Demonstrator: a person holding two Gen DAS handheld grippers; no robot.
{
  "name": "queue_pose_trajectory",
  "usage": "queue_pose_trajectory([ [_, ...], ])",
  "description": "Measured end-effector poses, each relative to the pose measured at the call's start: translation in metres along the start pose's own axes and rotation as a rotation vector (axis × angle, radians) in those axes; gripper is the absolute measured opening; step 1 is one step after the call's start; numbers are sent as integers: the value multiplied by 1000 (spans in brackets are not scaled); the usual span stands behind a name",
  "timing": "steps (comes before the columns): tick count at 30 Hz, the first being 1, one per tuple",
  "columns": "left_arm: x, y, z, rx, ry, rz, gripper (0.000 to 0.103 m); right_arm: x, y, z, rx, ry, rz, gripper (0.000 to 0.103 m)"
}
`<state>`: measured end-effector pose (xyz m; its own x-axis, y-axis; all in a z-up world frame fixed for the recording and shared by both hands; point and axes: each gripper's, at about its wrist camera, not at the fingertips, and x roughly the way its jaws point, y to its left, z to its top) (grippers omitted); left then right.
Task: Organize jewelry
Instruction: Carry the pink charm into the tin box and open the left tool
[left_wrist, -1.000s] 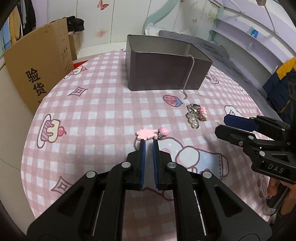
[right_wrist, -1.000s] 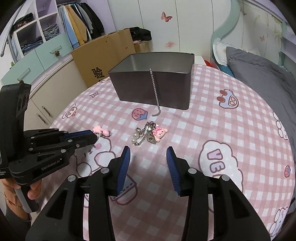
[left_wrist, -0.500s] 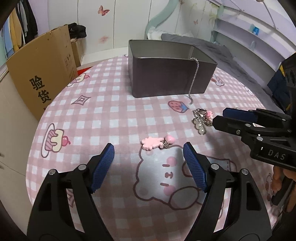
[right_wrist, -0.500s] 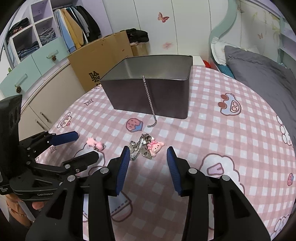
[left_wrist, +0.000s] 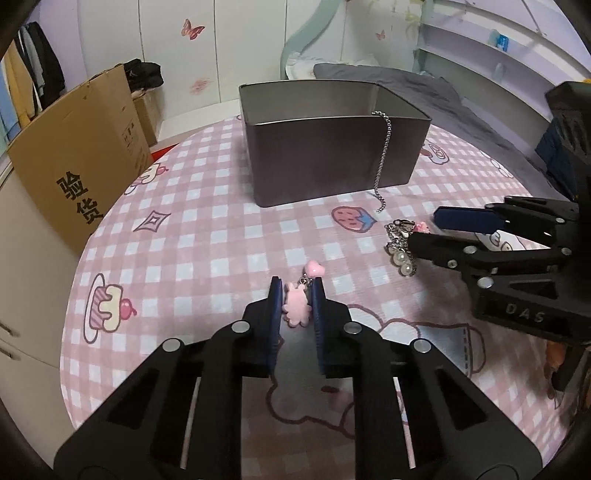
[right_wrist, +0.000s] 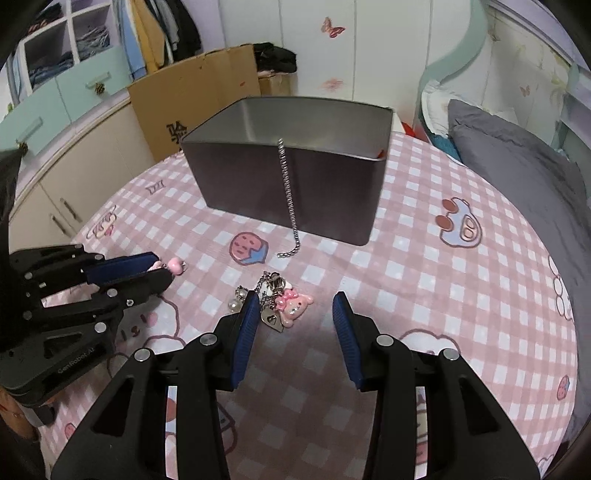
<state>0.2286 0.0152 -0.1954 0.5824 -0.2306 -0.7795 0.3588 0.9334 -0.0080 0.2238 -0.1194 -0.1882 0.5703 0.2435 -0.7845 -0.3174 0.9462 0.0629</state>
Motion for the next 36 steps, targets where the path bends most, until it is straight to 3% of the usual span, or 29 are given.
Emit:
queue_pose_trajectory([
  [6, -1, 4, 1, -25, -5, -45, 16, 1, 1, -1, -48, -2, -37, 15],
  [12, -11, 8, 6, -53, -27, -95, 16, -10, -3, 1, -34, -26, -19, 15],
  [21, -45, 10, 34, -83, -121, -210, 16, -56, -2, 19, -23, -142, 20, 15],
  [27, -51, 11, 70, -82, -170, -225, 16, -67, -7, 42, -9, -204, 29, 15],
  [36, -21, 13, 109, -93, -134, -192, 16, -44, -19, 66, 27, -207, 31, 15],
])
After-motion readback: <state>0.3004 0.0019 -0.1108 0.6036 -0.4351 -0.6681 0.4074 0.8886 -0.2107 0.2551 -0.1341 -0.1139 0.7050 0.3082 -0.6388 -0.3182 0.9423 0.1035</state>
